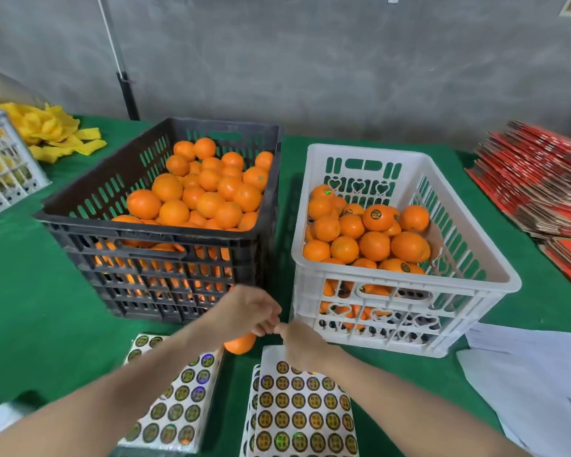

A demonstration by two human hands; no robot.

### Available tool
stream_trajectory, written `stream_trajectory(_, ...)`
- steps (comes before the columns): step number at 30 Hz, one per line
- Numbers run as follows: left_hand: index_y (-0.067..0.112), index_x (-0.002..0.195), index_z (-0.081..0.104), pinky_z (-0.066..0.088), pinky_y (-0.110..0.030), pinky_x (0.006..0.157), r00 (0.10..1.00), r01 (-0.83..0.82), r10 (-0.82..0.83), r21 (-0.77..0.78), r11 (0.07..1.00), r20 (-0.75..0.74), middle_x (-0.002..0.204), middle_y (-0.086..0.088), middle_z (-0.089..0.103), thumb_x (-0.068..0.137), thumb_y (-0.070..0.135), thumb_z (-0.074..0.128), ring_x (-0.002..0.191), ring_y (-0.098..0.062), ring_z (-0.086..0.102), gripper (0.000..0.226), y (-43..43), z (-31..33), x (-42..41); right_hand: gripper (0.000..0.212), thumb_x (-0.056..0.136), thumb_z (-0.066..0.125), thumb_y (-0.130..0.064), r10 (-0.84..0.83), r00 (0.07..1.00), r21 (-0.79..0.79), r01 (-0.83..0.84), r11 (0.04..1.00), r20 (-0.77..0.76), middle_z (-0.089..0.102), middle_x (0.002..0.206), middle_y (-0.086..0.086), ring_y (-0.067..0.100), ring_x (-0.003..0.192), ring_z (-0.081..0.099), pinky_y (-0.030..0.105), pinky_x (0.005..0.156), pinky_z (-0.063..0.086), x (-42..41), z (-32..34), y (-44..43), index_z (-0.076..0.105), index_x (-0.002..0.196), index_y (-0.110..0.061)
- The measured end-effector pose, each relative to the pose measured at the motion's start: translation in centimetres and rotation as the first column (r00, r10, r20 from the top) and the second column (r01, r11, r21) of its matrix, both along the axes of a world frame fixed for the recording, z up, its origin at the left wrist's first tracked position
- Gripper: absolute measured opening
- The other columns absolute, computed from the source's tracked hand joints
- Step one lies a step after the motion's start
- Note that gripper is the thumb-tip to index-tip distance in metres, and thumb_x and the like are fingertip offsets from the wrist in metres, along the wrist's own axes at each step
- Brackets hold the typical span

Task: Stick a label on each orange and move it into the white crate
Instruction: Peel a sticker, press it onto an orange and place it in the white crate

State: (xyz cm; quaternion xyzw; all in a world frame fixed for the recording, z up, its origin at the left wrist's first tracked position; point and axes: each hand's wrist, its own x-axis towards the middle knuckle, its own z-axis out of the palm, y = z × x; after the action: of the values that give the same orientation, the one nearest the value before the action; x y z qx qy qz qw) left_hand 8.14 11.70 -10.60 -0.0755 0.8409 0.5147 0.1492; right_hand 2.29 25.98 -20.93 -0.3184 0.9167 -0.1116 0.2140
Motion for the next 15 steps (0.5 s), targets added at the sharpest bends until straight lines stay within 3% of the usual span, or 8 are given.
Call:
stream_trajectory(2, 0.008, 0.121, 0.059, 0.049, -0.027, 0.096, 0.998, 0.0, 0.009, -0.166, 0.986, 0.055, 0.123, -0.01, 0.063, 0.094, 0.0, 0.049, 0.112, -0.02, 0.06, 0.03, 0.5, -2.9, 0.7, 0.048, 0.087, 0.045, 0.006, -0.024, 0.999, -0.058, 0.026, 0.998, 0.034, 0.058, 0.121, 0.013, 0.027, 0.111, 0.056, 0.033, 0.093, 0.047, 0.3, 0.3, 0.2, 0.046, 0.133, -0.011)
stream_trajectory(3, 0.009, 0.134, 0.049, 0.043, -0.028, 0.103, 0.997, 0.009, 0.007, -0.216, 0.976, 0.074, 0.133, -0.008, 0.055, 0.092, 0.003, 0.054, 0.121, -0.019, 0.053, 0.043, 0.8, -4.0, 1.1, 0.045, 0.087, 0.047, 0.004, -0.027, 0.998, -0.112, 0.033, 0.993, 0.057, 0.06, 0.117, 0.01, 0.023, 0.106, 0.057, 0.031, 0.09, 0.047, 0.4, 0.7, 0.4, 0.047, 0.129, -0.014)
stream_trajectory(5, 0.012, 0.133, 0.047, 0.043, -0.028, 0.098, 0.991, -0.038, 0.062, -0.195, 0.98, 0.121, 0.128, -0.005, 0.054, 0.086, 0.01, 0.066, 0.118, -0.019, 0.053, 0.05, 1.2, -5.7, 1.6, 0.032, 0.087, 0.052, -0.001, -0.028, 0.997, -0.237, 0.046, 0.97, 0.078, 0.061, 0.099, 0.002, 0.013, 0.086, 0.057, 0.02, 0.074, 0.045, 0.5, 1.8, 1.1, 0.049, 0.115, -0.017)
stream_trajectory(8, 0.006, 0.087, 0.059, 0.049, -0.032, 0.067, 0.957, -0.214, 0.21, -0.004, 0.977, 0.202, 0.082, -0.008, 0.059, 0.082, 0.01, 0.07, 0.076, -0.02, 0.058, 0.013, 1.7, -6.2, 1.7, 0.021, 0.087, 0.058, -0.009, -0.07, 0.997, -0.378, 0.081, 0.922, 0.043, 0.053, 0.08, -0.01, -0.001, 0.066, 0.047, 0.01, 0.059, 0.037, 1.4, 3.5, 2.3, 0.046, 0.094, -0.024)
stream_trajectory(9, 0.001, 0.086, 0.06, 0.05, -0.032, 0.065, 0.935, -0.285, 0.259, 0.08, 0.955, 0.242, 0.079, -0.013, 0.062, 0.081, 0.01, 0.071, 0.073, -0.023, 0.061, 0.015, 1.8, -6.0, 1.6, 0.018, 0.087, 0.06, -0.012, -0.077, 0.997, -0.415, 0.077, 0.907, 0.015, 0.052, 0.08, -0.01, -0.001, 0.064, 0.046, 0.011, 0.06, 0.037, 1.8, 3.8, 2.7, 0.048, 0.091, -0.024)
stream_trajectory(12, -0.017, 0.111, 0.057, 0.052, -0.046, 0.081, 0.873, -0.447, 0.308, 0.371, 0.814, 0.377, 0.105, -0.036, 0.064, 0.083, 0.001, 0.068, 0.09, -0.043, 0.064, 0.035, 2.0, -5.7, 1.3, 0.013, 0.085, 0.063, -0.012, -0.068, 0.996, -0.466, 0.03, 0.884, -0.064, 0.057, 0.101, 0.002, 0.009, 0.07, 0.049, 0.019, 0.073, 0.043, 3.2, 3.9, 3.3, 0.062, 0.098, -0.013)
stream_trajectory(15, -0.021, 0.107, 0.055, 0.051, -0.044, 0.074, 0.838, -0.527, 0.336, 0.474, 0.705, 0.431, 0.104, -0.039, 0.061, 0.086, -0.004, 0.059, 0.086, -0.043, 0.059, 0.027, 2.5, -5.4, 1.1, 0.021, 0.088, 0.061, -0.012, -0.15, 0.98, -0.495, 0.066, 0.867, -0.132, 0.051, 0.124, 0.0, 0.013, 0.092, 0.055, 0.01, 0.087, 0.036, 4.1, 3.1, 3.5, 0.067, 0.108, -0.008)
